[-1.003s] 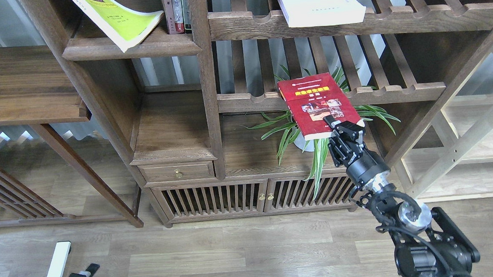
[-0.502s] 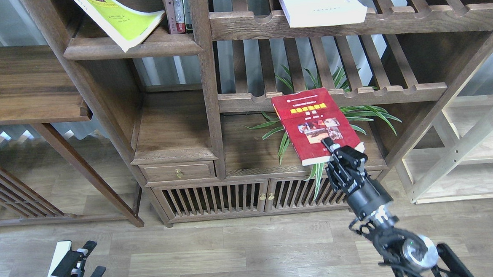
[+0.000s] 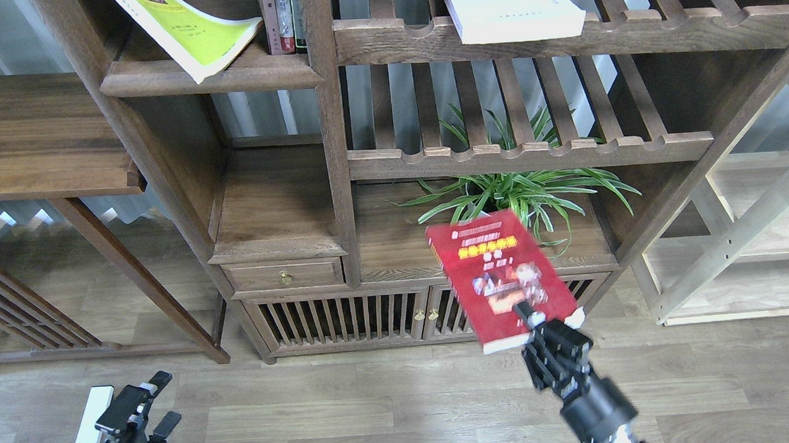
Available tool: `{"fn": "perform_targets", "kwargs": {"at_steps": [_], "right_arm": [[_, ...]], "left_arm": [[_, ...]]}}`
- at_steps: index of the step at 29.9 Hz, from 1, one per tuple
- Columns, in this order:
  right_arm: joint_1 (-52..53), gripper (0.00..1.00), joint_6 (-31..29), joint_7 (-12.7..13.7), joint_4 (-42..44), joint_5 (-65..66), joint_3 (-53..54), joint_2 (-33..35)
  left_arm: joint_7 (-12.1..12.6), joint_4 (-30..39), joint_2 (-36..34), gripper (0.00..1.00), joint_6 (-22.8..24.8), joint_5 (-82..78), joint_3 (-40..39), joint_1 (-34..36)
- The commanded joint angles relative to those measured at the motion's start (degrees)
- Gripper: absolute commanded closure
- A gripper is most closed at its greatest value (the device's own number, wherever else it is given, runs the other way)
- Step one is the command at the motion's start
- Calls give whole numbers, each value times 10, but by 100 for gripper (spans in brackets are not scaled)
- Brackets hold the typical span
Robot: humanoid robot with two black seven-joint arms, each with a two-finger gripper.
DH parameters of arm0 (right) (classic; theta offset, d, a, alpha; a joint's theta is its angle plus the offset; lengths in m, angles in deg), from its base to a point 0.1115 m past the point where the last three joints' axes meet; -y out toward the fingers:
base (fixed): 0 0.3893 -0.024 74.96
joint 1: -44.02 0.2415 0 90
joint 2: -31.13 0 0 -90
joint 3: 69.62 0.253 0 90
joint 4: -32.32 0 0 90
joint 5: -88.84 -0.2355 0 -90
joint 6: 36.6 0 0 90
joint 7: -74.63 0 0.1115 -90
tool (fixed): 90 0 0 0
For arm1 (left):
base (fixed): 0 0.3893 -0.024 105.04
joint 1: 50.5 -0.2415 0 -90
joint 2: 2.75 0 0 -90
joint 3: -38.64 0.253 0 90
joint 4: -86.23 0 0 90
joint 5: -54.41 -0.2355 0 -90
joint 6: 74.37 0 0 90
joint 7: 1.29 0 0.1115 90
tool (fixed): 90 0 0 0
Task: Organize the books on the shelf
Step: 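Grasp the red book with the right gripper and pull it down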
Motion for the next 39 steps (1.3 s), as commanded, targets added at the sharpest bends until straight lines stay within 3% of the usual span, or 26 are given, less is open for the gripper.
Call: {"fn": "perform_targets", "kwargs": {"at_steps": [1,10,21,31,39], "right_arm": [[-19,85,0,3,-1,3,-24,3],[-13,85,0,3,0,36,-53,-2],[16,83,0,3,-1,55,-92,-18],[13,83,0,5,-11,71,-177,-16],[12,83,0,8,-14,106,-231,-16]], "left_arm": [[0,22,-28,2,0,21,18,3],[0,169,-77,2,0,131,84,0],[0,242,-165,1,0,133,281,15],[0,290,-253,1,0,166,331,18],[0,286,-255,7,0,175,318,15]]}}
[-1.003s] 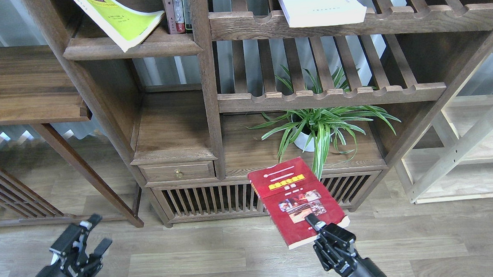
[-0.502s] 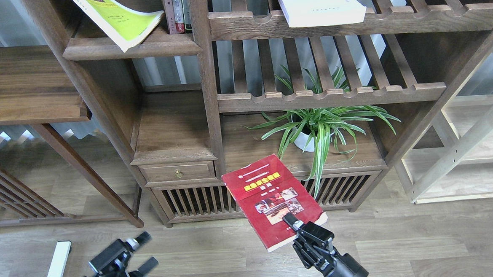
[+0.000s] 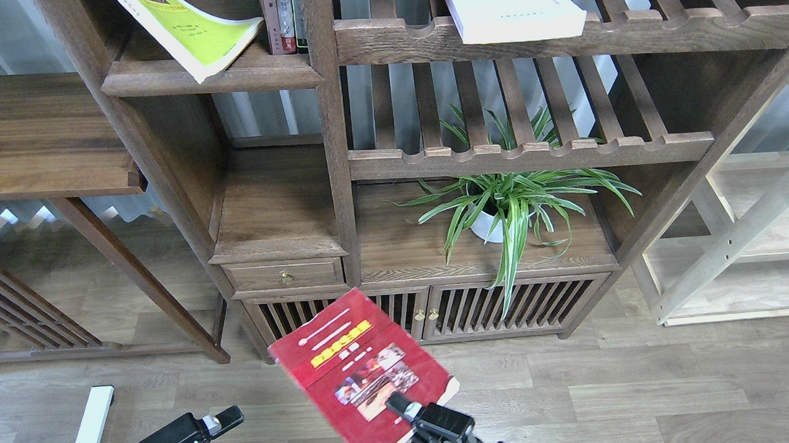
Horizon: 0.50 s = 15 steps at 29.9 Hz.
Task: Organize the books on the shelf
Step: 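Grasp the red book with the right gripper and pull it down, then grasp the red book with the left gripper from the right gripper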
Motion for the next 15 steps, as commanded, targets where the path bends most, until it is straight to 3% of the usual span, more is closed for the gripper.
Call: {"fn": "perform_targets", "kwargs": {"at_steps": [1,15], "right_arm": [[0,83,0,0,-1,12,-22,-2],[33,83,0,-5,10,18,-42,-9]], "left_arm": [[0,-2,7,7,0,1,-15,0],[0,-9,67,14,0,1,-24,-4]]}}
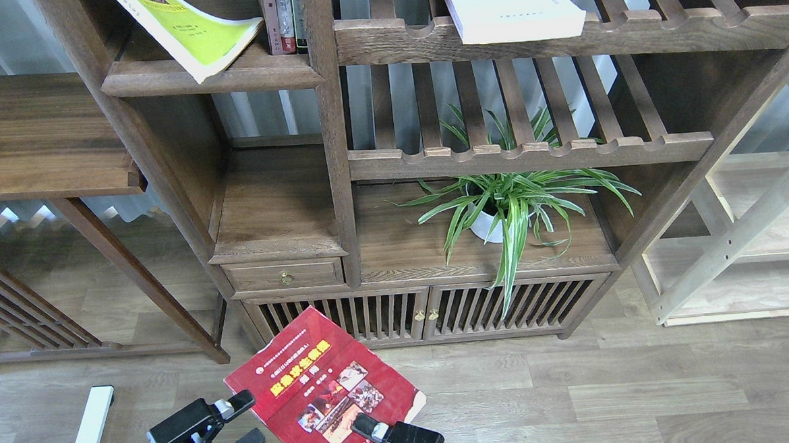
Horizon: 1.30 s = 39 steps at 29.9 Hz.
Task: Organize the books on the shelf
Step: 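Grasp the red book with the left gripper from the right gripper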
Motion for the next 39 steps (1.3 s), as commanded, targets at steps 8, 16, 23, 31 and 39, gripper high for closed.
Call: {"fn": "perform_targets", "kwargs": {"at_steps": [8,16,23,31,39], "right_arm": [[34,83,0,-11,9,6,-19,0],[75,83,0,-30,21,8,-34,0],[76,83,0,-34,32,13,-43,0],[99,83,0,-52,47,13,-46,0],[99,83,0,-54,47,13,-48,0]], "left_arm": [[0,-5,21,15,0,0,-16,-5],[0,-7,21,19,0,16,-53,-8],[0,-6,43,24,0,16,-54,-8],[0,-5,73,28,0,15,-50,-11],[0,-7,106,33,0,15,-50,-14]]}}
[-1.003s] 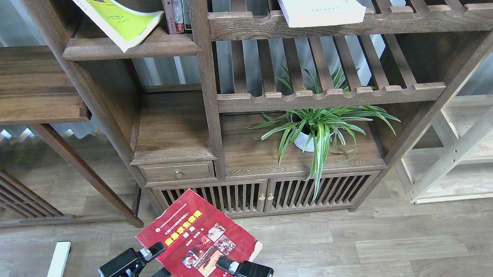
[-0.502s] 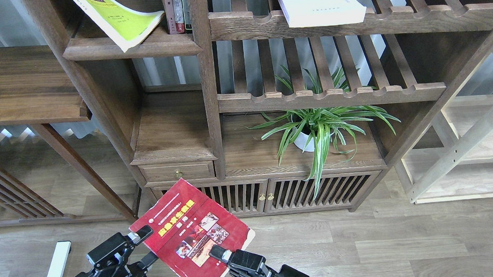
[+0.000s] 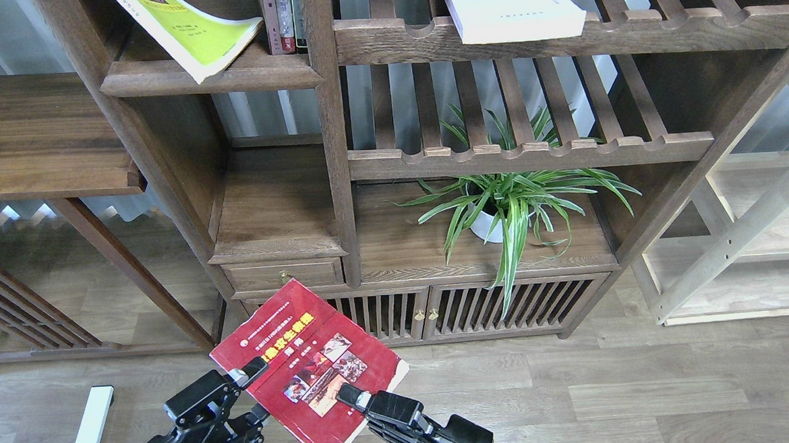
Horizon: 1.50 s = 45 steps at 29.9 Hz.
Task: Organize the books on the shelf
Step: 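Grasp the red book with the left gripper from the right gripper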
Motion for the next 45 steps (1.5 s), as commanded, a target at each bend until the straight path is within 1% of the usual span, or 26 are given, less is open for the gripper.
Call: {"fn": "perform_targets", "kwargs": {"at_steps": [1,6,10,11,15,16,17,20,22,25,29,33,36,39,45], "right_arm": [[-1,83,0,0,0,0,-1,0],[-1,82,0,0,0,0,-2,0],[-1,82,0,0,0,0,-3,0],[-1,82,0,0,0,0,-3,0],[-1,82,0,0,0,0,-6,0],[0,82,0,0,0,0,-8,0],[-1,82,0,1,0,0,-9,0],[0,82,0,1,0,0,-10,0],[0,82,0,1,1,0,-10,0],[0,82,0,1,1,0,-10,0],[0,82,0,1,0,0,-9,0],[0,82,0,1,2,0,-9,0],[6,82,0,1,4,0,-8,0],[12,82,0,1,4,0,-5,0],[14,82,0,0,4,-2,1,0]], "left_arm": [[0,-2,15,34,0,0,0,0],[0,-4,9,34,0,3,-1,1],[0,-4,-29,34,0,21,3,5],[0,-4,-39,36,0,28,4,7],[0,-2,-76,36,0,47,11,31],[0,-2,-84,35,0,48,17,38],[0,-3,-95,31,0,48,25,49],[0,-5,-120,22,0,47,61,77],[0,-10,-139,19,0,47,82,98],[0,-14,-138,13,0,40,84,106],[0,-14,-138,9,0,14,82,114],[0,-14,-127,7,0,10,83,115],[0,-15,-110,7,0,10,81,114],[0,-15,-80,8,0,8,74,117],[0,-19,-38,12,0,3,29,98]]}}
